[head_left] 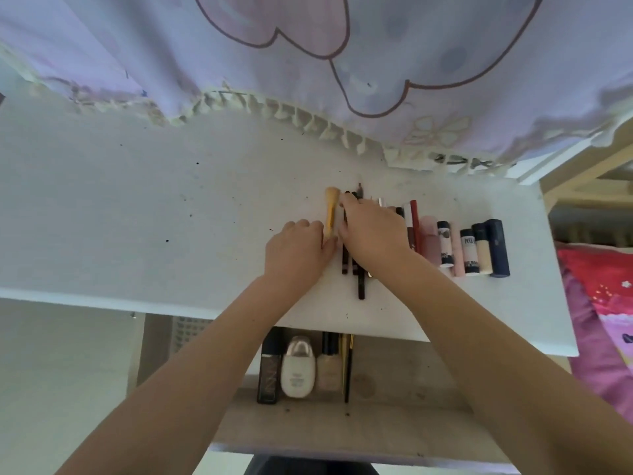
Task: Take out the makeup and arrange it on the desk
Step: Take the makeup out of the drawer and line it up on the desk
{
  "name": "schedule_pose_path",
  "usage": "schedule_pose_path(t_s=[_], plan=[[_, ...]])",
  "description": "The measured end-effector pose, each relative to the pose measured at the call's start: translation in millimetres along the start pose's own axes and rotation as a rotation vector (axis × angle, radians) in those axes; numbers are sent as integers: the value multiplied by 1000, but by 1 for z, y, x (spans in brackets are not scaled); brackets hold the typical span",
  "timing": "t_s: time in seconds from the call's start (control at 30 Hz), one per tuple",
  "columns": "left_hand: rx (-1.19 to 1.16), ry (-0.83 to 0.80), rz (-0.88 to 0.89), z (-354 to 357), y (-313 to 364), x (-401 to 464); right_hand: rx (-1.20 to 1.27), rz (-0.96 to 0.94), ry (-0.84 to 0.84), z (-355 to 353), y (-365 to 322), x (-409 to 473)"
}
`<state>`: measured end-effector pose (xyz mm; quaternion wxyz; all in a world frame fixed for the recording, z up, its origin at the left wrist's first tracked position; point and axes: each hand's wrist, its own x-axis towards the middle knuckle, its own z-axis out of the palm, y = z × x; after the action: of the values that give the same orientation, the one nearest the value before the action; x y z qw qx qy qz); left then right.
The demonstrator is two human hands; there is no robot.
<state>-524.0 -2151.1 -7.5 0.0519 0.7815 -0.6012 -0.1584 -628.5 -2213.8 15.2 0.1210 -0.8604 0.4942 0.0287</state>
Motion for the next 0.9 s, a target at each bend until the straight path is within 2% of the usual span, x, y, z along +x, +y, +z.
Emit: schedule_pose_path(t_s=[0.1,0.13,0.2,0.27,0.37,0.5,0.6,0.77,0.83,0.9], plan=[[-161,58,35,-2,-2,-32,274,-84,85,-14,7,-44],[-243,72,65,1,-3,-52,377,-143,65,-15,8,-68],[-352,34,142,14,-2,-100,460,-206,-106,0,9,-121],[-374,-125,161,42,-2,-141,374,-164,-342,38,15,-164],[-313,-338,11,94,1,-156,346,119,-551,106,35,-183],[-142,-303,-112,141,18,-117,452,341,-419,161,40,-157],[9,-288,-106,154,32,-96,502,392,-348,178,30,-144],[163,-293,-106,158,35,-86,414,451,-282,188,35,-146],[162,-300,-123,156,37,-89,359,470,-269,182,45,-152],[24,-328,-184,154,39,-93,414,487,-243,169,57,-159]])
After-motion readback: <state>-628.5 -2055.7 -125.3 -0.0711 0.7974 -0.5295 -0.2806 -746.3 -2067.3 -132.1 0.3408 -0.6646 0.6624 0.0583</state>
